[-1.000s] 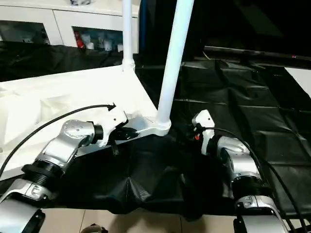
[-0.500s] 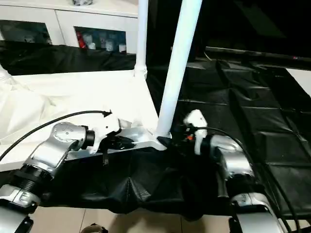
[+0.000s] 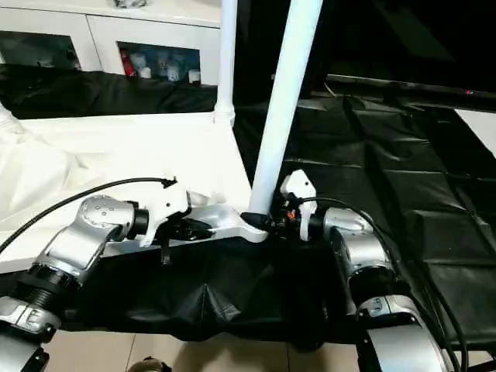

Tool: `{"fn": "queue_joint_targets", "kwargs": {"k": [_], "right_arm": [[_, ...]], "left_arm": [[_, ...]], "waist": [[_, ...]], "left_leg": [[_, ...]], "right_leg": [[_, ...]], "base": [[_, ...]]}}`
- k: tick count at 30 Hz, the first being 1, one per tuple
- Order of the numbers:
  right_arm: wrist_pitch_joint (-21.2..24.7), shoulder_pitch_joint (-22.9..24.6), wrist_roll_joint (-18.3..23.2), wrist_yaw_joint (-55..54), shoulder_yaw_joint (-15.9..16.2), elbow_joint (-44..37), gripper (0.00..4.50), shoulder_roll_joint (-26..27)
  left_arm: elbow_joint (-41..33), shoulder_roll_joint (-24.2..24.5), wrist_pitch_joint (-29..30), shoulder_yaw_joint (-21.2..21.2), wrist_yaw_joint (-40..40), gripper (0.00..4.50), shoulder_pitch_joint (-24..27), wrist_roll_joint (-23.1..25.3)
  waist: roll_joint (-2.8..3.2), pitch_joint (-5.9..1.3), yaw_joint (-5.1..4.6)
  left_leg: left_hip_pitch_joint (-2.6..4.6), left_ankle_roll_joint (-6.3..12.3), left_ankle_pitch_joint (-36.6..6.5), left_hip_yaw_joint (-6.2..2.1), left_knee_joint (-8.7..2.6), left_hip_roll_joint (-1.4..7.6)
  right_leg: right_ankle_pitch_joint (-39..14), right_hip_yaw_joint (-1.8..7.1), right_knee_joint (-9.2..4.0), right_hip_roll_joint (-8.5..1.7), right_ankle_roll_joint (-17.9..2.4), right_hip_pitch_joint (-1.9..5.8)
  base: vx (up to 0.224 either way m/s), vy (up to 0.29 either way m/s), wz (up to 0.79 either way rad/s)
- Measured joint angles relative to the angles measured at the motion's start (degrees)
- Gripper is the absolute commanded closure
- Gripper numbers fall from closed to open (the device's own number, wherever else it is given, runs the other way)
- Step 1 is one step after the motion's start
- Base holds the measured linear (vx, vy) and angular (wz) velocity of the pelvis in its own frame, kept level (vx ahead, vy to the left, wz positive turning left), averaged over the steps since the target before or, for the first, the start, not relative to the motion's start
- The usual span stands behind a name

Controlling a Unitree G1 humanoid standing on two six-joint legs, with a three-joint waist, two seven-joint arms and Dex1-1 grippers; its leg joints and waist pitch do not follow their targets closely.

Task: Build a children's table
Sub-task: Rotate leg to tighten

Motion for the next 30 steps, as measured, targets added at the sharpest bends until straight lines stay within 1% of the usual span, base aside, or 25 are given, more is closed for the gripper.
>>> {"fn": "queue_joint_targets", "kwargs": {"k": [4,7,8,10,12,13,16,18,21,22,23,24,26,29,30], "right_arm": [[-0.1,0.0,0.0,-1.7,-0.3,1.0,2.48,0.9],[0.2,-0.5,-0.3,-7.3,-1.2,2.3,2.49,3.0],[0.1,-0.8,-0.6,-10.2,-1.6,3.1,2.5,4.1],[-0.3,-2.2,-1.4,-18.3,-2.7,5.2,2.5,6.8],[-0.5,-3.0,-1.7,-23.6,-3.2,6.4,2.5,8.5],[-0.5,-4.0,-1.6,-27.9,-4.3,7.8,2.5,10.2],[-0.2,-6.5,-1.7,-37.8,-6.0,10.7,2.5,13.5],[-0.9,-7.4,-2.0,-41.9,-6.7,11.9,2.5,15.0],[-2.3,-7.4,-2.3,-42.6,-6.7,12.4,2.5,15.4],[-2.4,-7.4,-2.2,-42.6,-6.8,12.5,1.95,15.5],[-2.5,-7.4,-2.2,-42.5,-6.8,12.6,1.95,15.5],[-2.6,-7.4,-1.7,-42.0,-7.1,12.6,1.81,15.6],[-2.8,-7.4,-1.2,-40.7,-7.4,12.7,1.75,16.0],[-3.2,-7.4,-1.5,-38.2,-7.3,12.8,1.45,16.0],[-3.3,-7.4,-1.6,-36.1,-6.9,12.8,1.45,15.7]], "left_arm": [[0.7,-0.6,0.1,0.1,1.9,4.5,-0.1,0.2],[2.6,-1.9,0.3,0.3,5.2,4.5,-1.0,0.7],[3.2,-2.3,0.5,0.5,6.5,4.5,-1.2,1.0],[5.2,-3.6,1.4,1.0,10.0,4.5,-2.6,1.6],[5.9,-4.5,2.2,1.2,12.4,4.5,-3.0,2.1],[6.4,-5.4,3.1,1.6,14.3,4.5,-3.5,2.5],[7.8,-7.4,4.7,1.8,18.9,4.5,-4.7,3.2],[8.2,-8.2,5.3,1.8,20.8,4.5,-5.1,3.3],[8.1,-8.3,5.3,1.9,21.0,4.5,-5.1,3.3],[8.0,-8.3,5.3,1.9,21.0,4.5,-5.1,3.3],[8.0,-8.2,5.2,1.9,20.9,4.5,-5.1,3.3],[8.0,-8.2,5.0,1.9,20.8,4.5,-5.0,3.3],[7.6,-7.5,4.7,1.9,20.5,4.5,-4.7,3.2],[6.8,-6.1,3.6,2.0,18.9,4.5,-4.0,2.9],[6.4,-5.3,3.1,2.1,17.9,4.5,-3.6,2.7]], "waist": [[-0.01,-0.01,0.0],[-0.07,-0.02,-0.13],[-0.09,-0.04,-0.21],[-0.15,-0.04,-0.79],[-0.19,-0.06,-1.24],[-0.22,-0.08,-1.46],[-0.28,-0.1,-1.71],[-0.33,-0.14,-1.69],[-0.33,-0.16,-1.61],[-0.33,-0.16,-1.59],[-0.33,-0.16,-1.6],[-0.33,-0.15,-1.64],[-0.31,-0.14,-1.92],[-0.3,-0.14,-2.32],[-0.29,-0.13,-2.49]], "left_leg": [[0.06,0.0,0.0,0.0,0.02,0.0],[0.17,-0.01,0.0,0.0,0.04,0.0],[0.27,-0.01,0.0,-0.01,0.03,0.0],[0.33,-0.03,0.0,-0.06,0.04,-0.01],[0.34,-0.03,0.0,-0.1,0.03,-0.01],[0.36,-0.03,0.0,-0.1,0.03,-0.01],[0.35,-0.04,0.0,-0.13,0.03,-0.02],[0.34,-0.04,0.0,-0.12,0.03,-0.02],[0.33,-0.04,0.0,-0.1,0.02,-0.02],[0.33,-0.04,0.0,-0.1,0.02,-0.02],[0.33,-0.04,0.0,-0.09,0.02,-0.02],[0.33,-0.04,0.0,-0.09,0.02,-0.02],[0.34,-0.04,0.0,-0.11,-0.01,-0.01],[0.34,-0.04,0.0,-0.13,-0.11,0.0],[0.34,-0.04,0.0,-0.14,-0.15,0.01]], "right_leg": [[0.0,0.01,0.06,0.0,0.0,0.03],[0.0,0.03,0.2,-0.01,0.0,0.06],[0.0,0.03,0.22,-0.01,0.0,0.13],[0.0,0.02,0.28,0.0,0.0,0.13],[-0.1,0.02,0.27,0.0,0.1,0.13],[-0.1,0.03,0.28,0.0,0.1,0.14],[0.0,0.03,0.27,0.0,0.1,0.12],[0.0,0.03,0.27,0.0,0.1,0.13],[0.0,0.04,0.25,0.0,0.0,0.13],[0.0,0.04,0.24,0.0,0.0,0.13],[0.0,0.04,0.24,0.0,0.0,0.13],[0.0,0.04,0.23,0.0,0.0,0.13],[0.0,0.05,0.24,0.02,0.0,0.11],[0.0,0.05,0.24,0.08,0.0,0.07],[0.0,0.04,0.23,0.12,0.0,0.05]], "base": [[0.0,0.0,0.0],[0.0,0.0,0.0],[0.0,0.0,0.0],[0.0,0.0,0.0],[0.0,0.0,0.0],[0.0,0.0,0.0],[0.0,0.0,0.0],[0.0,0.0,0.0],[0.0,0.0,0.0],[0.0,0.0,0.0],[0.0,0.0,0.0],[0.0,0.0,0.0],[0.0,0.0,0.0],[0.0,0.0,0.0],[0.0,0.0,0.0]]}}
